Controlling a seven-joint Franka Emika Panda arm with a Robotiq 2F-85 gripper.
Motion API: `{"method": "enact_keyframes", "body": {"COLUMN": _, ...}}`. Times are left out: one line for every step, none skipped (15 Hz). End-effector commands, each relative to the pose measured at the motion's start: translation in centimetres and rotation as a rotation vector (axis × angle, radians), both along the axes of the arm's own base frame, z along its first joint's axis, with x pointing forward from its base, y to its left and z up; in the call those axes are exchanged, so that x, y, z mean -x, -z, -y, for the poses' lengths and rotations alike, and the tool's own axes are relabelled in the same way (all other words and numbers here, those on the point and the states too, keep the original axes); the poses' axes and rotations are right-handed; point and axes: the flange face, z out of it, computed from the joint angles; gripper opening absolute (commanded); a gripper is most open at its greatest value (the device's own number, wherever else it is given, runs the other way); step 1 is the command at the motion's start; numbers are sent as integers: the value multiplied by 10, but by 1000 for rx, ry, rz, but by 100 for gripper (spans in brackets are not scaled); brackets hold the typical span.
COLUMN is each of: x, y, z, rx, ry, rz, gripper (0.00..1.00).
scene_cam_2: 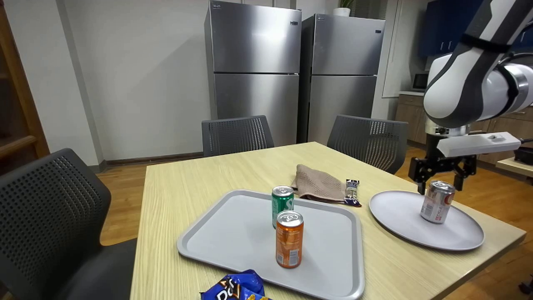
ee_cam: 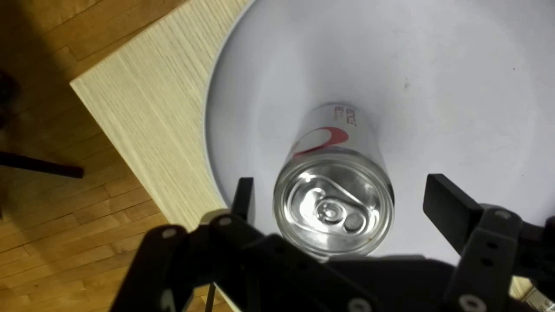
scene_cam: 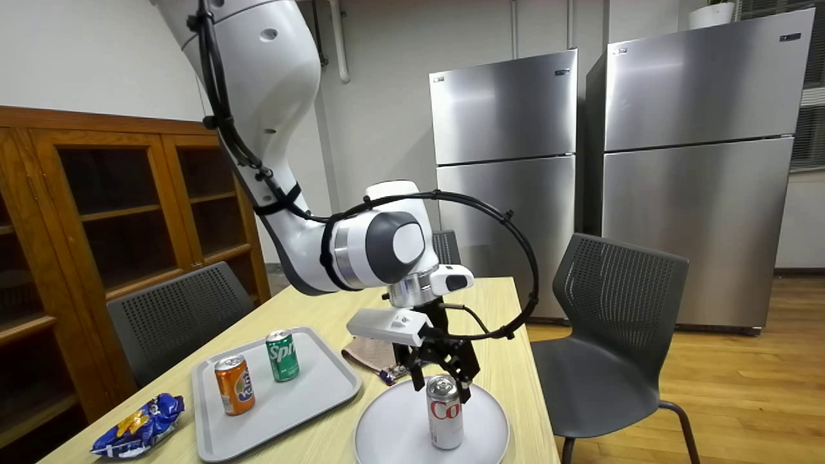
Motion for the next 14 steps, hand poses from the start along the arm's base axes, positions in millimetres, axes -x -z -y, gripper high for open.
{"method": "enact_keyframes", "body": {"x": 0, "y": -1, "z": -6, "rx": -5, "ry": -9, "rz": 42, "gripper": 100}}
{"method": "enact_keyframes", "body": {"x": 0, "y": -1, "z": -6, "rx": -6, "ry": -9, "rz": 57, "gripper": 100}}
{"method": "enact_keyframes", "body": {"x": 0, "y": -1, "z": -6, "rx": -5, "ry": -9, "rz": 65, "gripper": 100}}
{"method": "enact_keyframes", "body": {"x": 0, "y": -1, "z": -5, "rx": -4, "ry": -13, "rz": 76, "gripper": 100}}
{"method": "enact_keyframes", "body": {"x": 1, "y": -2, "z": -5, "rx": -4, "ry": -14, "rz": 85, "gripper": 100}}
{"method": "enact_keyframes", "body": {"x": 2, "y": -2, "z": -5, "rx": -5, "ry": -12, "rz": 91, "gripper": 100}}
{"method": "enact_keyframes", "body": {"x": 4, "y": -2, "z": -5, "rx": -8, "ry": -11, "rz": 95, "gripper": 100}}
{"method": "enact_keyframes", "body": {"x": 5, "y": -1, "z": -5, "rx": -12, "ry": -8, "rz": 98, "gripper": 100}}
{"method": "enact_keyframes", "body": {"x": 7, "y": -1, "z": -5, "rx": -18, "ry": -1, "rz": 95, "gripper": 100}}
{"method": "enact_keyframes", "body": {"x": 9, "y": 0, "z": -5, "rx": -24, "ry": 6, "rz": 94, "gripper": 100}}
{"method": "enact_keyframes", "body": {"x": 10, "y": 1, "z": -4, "rx": -32, "ry": 16, "rz": 95, "gripper": 100}}
{"method": "enact_keyframes", "body": {"x": 11, "y": 2, "z": -3, "rx": -35, "ry": 25, "rz": 96, "gripper": 100}}
{"method": "enact_keyframes", "body": {"x": 12, "y": 2, "z": -2, "rx": -39, "ry": 32, "rz": 97, "gripper": 100}}
{"method": "enact_keyframes", "body": {"x": 12, "y": 2, "z": -1, "rx": -41, "ry": 37, "rz": 99, "gripper": 100}}
